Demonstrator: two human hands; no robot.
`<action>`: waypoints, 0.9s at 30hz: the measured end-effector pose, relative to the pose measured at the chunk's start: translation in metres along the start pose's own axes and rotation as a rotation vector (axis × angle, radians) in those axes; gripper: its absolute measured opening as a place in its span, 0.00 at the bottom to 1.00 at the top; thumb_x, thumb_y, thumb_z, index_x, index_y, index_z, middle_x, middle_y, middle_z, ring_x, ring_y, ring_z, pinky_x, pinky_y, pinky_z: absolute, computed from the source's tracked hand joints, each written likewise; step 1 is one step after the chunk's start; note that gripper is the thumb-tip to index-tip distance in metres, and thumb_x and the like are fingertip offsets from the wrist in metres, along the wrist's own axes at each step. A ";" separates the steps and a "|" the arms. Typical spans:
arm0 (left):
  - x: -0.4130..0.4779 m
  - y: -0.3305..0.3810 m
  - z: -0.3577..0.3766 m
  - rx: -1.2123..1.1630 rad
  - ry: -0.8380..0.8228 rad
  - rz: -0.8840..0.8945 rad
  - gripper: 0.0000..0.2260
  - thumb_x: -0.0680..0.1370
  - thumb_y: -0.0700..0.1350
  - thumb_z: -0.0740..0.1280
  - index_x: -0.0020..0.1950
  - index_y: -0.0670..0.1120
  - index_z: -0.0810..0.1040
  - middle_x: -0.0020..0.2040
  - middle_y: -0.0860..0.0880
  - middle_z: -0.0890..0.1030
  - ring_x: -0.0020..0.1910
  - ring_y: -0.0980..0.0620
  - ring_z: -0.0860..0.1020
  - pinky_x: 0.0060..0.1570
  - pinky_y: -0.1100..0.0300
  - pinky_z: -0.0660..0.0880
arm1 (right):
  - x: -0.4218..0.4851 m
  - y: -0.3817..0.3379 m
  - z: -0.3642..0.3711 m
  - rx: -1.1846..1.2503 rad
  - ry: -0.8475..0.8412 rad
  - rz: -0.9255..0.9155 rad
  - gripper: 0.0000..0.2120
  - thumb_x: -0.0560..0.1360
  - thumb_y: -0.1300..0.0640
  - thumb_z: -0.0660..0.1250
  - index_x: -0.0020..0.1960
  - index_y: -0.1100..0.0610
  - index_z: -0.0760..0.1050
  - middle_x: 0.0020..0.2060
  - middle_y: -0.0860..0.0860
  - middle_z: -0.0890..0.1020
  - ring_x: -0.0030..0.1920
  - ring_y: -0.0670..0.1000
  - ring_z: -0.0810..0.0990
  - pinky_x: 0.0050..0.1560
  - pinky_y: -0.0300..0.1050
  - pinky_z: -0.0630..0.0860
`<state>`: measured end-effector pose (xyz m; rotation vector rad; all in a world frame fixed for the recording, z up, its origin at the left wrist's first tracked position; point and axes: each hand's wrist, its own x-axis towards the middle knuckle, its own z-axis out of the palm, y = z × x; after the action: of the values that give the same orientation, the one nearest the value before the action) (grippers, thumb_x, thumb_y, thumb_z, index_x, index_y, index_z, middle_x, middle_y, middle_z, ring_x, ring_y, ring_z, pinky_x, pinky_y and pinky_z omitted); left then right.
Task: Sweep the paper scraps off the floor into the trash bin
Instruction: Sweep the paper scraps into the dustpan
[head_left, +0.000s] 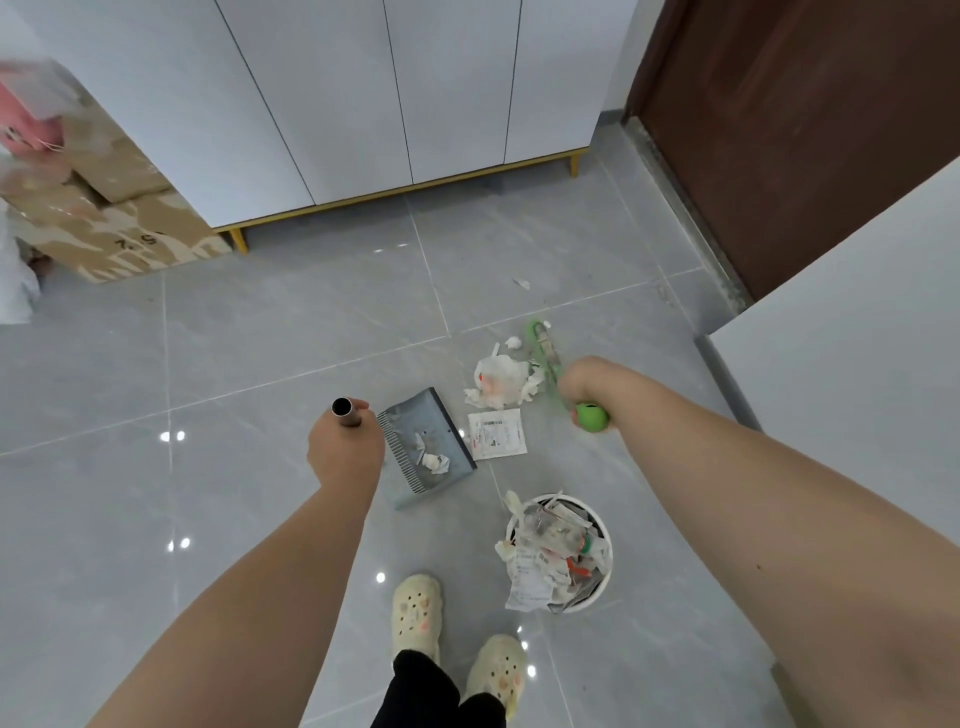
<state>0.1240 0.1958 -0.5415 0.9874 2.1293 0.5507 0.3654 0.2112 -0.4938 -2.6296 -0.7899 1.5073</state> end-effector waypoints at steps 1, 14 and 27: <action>0.001 0.000 0.000 0.008 0.003 -0.001 0.14 0.75 0.39 0.55 0.49 0.49 0.79 0.41 0.48 0.78 0.39 0.44 0.77 0.41 0.57 0.73 | -0.005 0.000 -0.001 -0.166 0.075 -0.062 0.19 0.81 0.64 0.51 0.71 0.57 0.65 0.63 0.61 0.73 0.64 0.55 0.73 0.59 0.46 0.71; 0.069 -0.024 -0.028 0.094 -0.215 0.087 0.12 0.73 0.40 0.60 0.41 0.54 0.80 0.46 0.43 0.82 0.45 0.41 0.81 0.51 0.48 0.79 | 0.016 0.015 0.072 -0.783 -0.130 -0.183 0.10 0.79 0.66 0.55 0.50 0.65 0.75 0.46 0.57 0.76 0.34 0.53 0.71 0.34 0.40 0.68; 0.068 -0.039 -0.040 0.063 -0.337 0.122 0.14 0.74 0.40 0.61 0.39 0.59 0.79 0.48 0.45 0.83 0.49 0.43 0.80 0.54 0.45 0.78 | -0.020 0.048 0.110 -0.589 -0.289 -0.271 0.13 0.75 0.66 0.59 0.32 0.58 0.65 0.28 0.52 0.69 0.26 0.48 0.65 0.25 0.38 0.61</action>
<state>0.0445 0.2219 -0.5689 1.1626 1.8053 0.3477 0.2880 0.1349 -0.5486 -2.5043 -1.7765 1.8094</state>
